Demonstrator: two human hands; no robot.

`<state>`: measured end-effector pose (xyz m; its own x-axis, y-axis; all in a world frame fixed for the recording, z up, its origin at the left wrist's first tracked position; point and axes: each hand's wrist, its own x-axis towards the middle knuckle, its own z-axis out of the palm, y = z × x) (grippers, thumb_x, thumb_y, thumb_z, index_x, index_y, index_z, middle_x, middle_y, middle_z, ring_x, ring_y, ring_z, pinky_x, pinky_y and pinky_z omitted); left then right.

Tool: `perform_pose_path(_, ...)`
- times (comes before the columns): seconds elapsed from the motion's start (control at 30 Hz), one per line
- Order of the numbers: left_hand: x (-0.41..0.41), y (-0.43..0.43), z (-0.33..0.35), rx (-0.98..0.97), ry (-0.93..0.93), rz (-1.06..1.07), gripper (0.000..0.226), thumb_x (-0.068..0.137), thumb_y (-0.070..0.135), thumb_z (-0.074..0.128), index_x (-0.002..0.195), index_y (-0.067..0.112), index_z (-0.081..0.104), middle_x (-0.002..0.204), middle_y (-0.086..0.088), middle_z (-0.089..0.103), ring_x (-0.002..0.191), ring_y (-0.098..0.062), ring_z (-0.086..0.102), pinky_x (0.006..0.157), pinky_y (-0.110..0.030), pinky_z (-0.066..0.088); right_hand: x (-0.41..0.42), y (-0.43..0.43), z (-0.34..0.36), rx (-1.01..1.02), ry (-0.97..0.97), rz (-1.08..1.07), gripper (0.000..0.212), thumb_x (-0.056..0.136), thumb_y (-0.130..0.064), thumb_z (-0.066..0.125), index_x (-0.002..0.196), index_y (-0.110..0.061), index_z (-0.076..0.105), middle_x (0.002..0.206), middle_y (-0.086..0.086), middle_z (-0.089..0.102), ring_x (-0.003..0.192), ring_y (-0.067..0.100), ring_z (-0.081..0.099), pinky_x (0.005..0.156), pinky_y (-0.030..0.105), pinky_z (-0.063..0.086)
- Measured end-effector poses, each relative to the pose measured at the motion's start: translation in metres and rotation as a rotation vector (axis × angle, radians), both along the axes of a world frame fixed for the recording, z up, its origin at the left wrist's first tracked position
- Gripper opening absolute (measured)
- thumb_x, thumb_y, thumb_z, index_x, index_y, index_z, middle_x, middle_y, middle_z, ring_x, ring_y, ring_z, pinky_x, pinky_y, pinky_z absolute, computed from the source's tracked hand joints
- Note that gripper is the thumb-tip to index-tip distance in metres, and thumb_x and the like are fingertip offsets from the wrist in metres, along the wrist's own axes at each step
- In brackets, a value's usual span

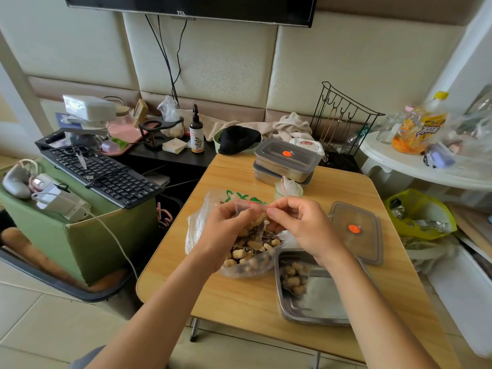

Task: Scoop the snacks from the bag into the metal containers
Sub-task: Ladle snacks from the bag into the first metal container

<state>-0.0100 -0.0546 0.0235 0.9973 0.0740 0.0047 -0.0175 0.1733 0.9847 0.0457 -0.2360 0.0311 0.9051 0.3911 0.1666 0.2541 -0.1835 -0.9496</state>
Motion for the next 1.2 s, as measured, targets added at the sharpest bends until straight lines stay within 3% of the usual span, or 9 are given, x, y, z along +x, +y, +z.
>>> perform_pose_path(0.13,-0.001,0.000,0.000,0.015,0.004,0.010,0.015,0.099,0.016,0.067,0.102,0.005,0.077,0.098,-0.020,0.076,0.091,-0.040,0.074,0.072,-0.045,0.064,0.002,-0.001,-0.001,0.003,0.029,0.004,0.006,0.094,-0.013,0.075,0.099,-0.010,0.078,0.087,0.011,0.079,0.078,0.024,0.076,0.076,0.040,0.061)
perform_pose_path(0.33,-0.001,-0.002,-0.001,0.055,0.012,0.055,0.013,0.098,0.016,0.068,0.101,0.006,0.076,0.094,-0.015,0.078,0.088,-0.033,0.076,0.075,-0.043,0.064,0.003,0.002,-0.004,-0.042,-0.019,-0.029,0.002,0.094,-0.014,0.077,0.096,-0.014,0.078,0.084,0.007,0.079,0.076,0.026,0.077,0.076,0.045,0.063)
perform_pose_path(0.5,-0.001,-0.002,0.000,0.055,0.040,0.043,0.016,0.099,0.017,0.068,0.104,0.005,0.077,0.095,-0.019,0.077,0.089,-0.038,0.075,0.070,-0.041,0.065,0.003,0.001,-0.002,-0.053,-0.011,-0.021,0.006,0.093,-0.013,0.077,0.098,-0.010,0.078,0.083,0.009,0.079,0.076,0.027,0.077,0.075,0.041,0.063)
perform_pose_path(0.87,0.001,-0.005,-0.005,0.111,0.000,0.102,0.013,0.097,0.024,0.071,0.099,0.013,0.077,0.092,-0.011,0.078,0.090,-0.031,0.076,0.081,-0.051,0.064,-0.001,0.005,0.000,-0.130,-0.084,-0.090,0.003,0.094,-0.018,0.076,0.092,-0.016,0.077,0.080,0.003,0.078,0.072,0.020,0.076,0.076,0.047,0.064)
perform_pose_path(0.97,0.000,-0.007,-0.006,0.113,-0.011,0.104,0.012,0.098,0.023,0.070,0.101,0.012,0.076,0.093,-0.012,0.077,0.090,-0.032,0.075,0.077,-0.048,0.065,-0.003,0.008,0.000,-0.208,-0.170,-0.128,0.007,0.094,-0.020,0.074,0.088,-0.021,0.075,0.077,-0.001,0.075,0.072,0.017,0.073,0.071,0.040,0.062)
perform_pose_path(1.07,-0.002,-0.009,-0.004,0.084,-0.006,0.101,0.011,0.098,0.020,0.069,0.102,0.012,0.075,0.091,-0.010,0.078,0.089,-0.030,0.076,0.075,-0.042,0.065,-0.004,0.009,0.001,-0.241,-0.217,-0.172,0.009,0.095,-0.020,0.073,0.085,-0.021,0.073,0.073,-0.005,0.071,0.067,0.006,0.065,0.060,0.022,0.052)
perform_pose_path(1.2,-0.001,-0.011,-0.005,0.074,0.002,0.113,0.011,0.098,0.022,0.069,0.100,0.014,0.077,0.091,-0.008,0.078,0.088,-0.027,0.076,0.079,-0.046,0.065,-0.006,0.011,0.002,-0.226,-0.210,-0.176,0.010,0.095,-0.018,0.072,0.085,-0.018,0.071,0.070,-0.008,0.067,0.062,0.000,0.056,0.058,0.012,0.043)
